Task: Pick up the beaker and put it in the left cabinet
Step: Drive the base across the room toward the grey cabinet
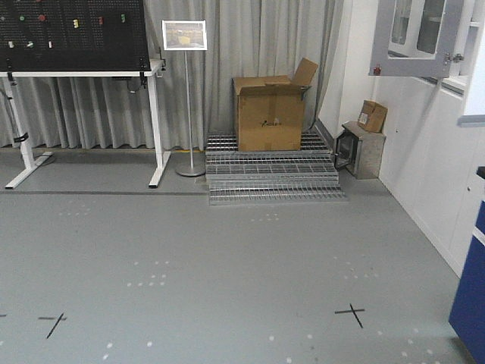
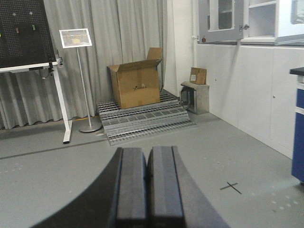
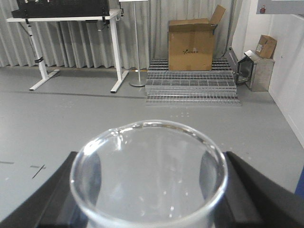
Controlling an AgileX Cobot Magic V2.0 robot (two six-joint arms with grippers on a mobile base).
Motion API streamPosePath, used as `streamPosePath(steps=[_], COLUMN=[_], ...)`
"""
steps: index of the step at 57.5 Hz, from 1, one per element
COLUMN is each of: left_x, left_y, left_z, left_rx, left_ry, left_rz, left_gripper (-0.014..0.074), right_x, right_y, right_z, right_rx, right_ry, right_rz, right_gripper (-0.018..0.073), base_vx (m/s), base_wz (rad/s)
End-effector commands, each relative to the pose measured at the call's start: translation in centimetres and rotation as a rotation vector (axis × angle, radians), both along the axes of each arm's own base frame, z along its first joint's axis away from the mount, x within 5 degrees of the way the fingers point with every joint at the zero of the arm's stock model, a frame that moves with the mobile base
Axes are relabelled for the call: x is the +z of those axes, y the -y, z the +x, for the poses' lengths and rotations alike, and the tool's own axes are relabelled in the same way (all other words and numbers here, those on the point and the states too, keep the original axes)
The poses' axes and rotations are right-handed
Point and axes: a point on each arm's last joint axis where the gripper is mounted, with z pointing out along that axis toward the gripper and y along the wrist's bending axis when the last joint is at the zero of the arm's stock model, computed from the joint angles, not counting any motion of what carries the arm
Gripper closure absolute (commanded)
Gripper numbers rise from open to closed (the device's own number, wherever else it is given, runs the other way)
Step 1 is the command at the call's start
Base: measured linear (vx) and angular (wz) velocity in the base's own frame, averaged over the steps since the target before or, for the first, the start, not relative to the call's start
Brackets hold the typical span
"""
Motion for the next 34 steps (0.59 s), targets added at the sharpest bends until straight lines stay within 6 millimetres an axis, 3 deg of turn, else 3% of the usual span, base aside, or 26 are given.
streamPosePath(steps=[1,34], left_x=[0.31,0.31], left_y=[-0.05,-0.05], left_z=[-0.14,-0.14], left_rx=[-0.001,-0.001], left_ry=[0.080,0.080], left_rz=[-0.034,-0.034], left_gripper=[0.0595,0.0595], right_x=[1.38,1.38], right_y=[-0.18,-0.19], right_z=[0.09,0.09], right_rx=[0.021,0.021], right_ry=[0.094,0.093], right_rz=[-0.010,-0.009], right_gripper=[0.0564,0.0564], base_vx=[0.71,0.71], base_wz=[-0.05,-0.06])
